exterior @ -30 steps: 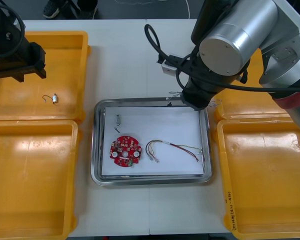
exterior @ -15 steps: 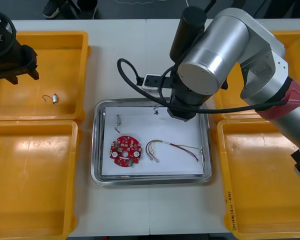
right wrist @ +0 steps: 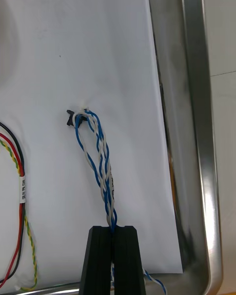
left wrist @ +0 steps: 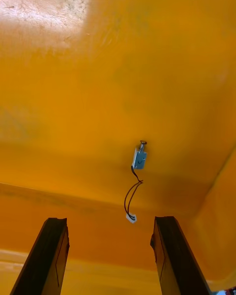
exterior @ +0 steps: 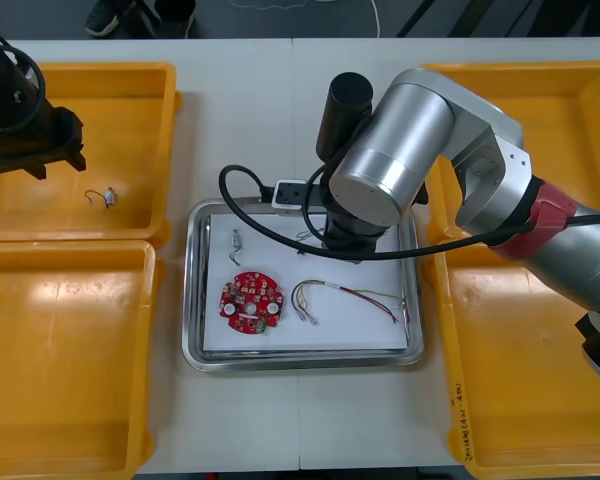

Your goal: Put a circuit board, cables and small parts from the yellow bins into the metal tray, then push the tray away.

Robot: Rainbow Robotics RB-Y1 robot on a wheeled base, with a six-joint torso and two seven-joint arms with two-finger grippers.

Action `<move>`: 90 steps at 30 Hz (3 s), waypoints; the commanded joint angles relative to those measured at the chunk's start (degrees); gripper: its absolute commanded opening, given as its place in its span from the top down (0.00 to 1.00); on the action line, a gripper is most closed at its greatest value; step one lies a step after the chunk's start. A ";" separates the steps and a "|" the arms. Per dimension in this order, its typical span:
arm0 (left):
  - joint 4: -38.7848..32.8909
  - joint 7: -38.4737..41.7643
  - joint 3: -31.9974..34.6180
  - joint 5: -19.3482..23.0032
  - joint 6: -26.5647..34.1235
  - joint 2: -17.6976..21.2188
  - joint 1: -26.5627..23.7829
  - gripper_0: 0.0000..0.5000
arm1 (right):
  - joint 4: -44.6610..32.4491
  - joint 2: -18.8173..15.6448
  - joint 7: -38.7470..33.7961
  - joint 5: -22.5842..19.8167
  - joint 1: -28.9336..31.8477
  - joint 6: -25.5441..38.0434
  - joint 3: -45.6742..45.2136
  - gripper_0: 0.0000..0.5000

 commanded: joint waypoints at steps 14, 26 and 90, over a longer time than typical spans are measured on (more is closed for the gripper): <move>4.58 -7.99 -0.19 -1.75 -3.22 -5.02 -2.98 0.00 | 5.30 1.53 2.56 1.62 -1.91 -6.65 4.99 1.00; 6.87 -8.35 -3.79 -2.19 -7.26 -6.25 -2.98 0.00 | 5.30 1.45 2.56 1.27 -1.91 -7.00 6.66 1.00; -2.80 -3.16 -1.77 -1.40 -0.67 -1.51 -3.78 1.00 | -16.67 -11.47 -17.66 -10.69 10.31 18.18 -36.50 0.00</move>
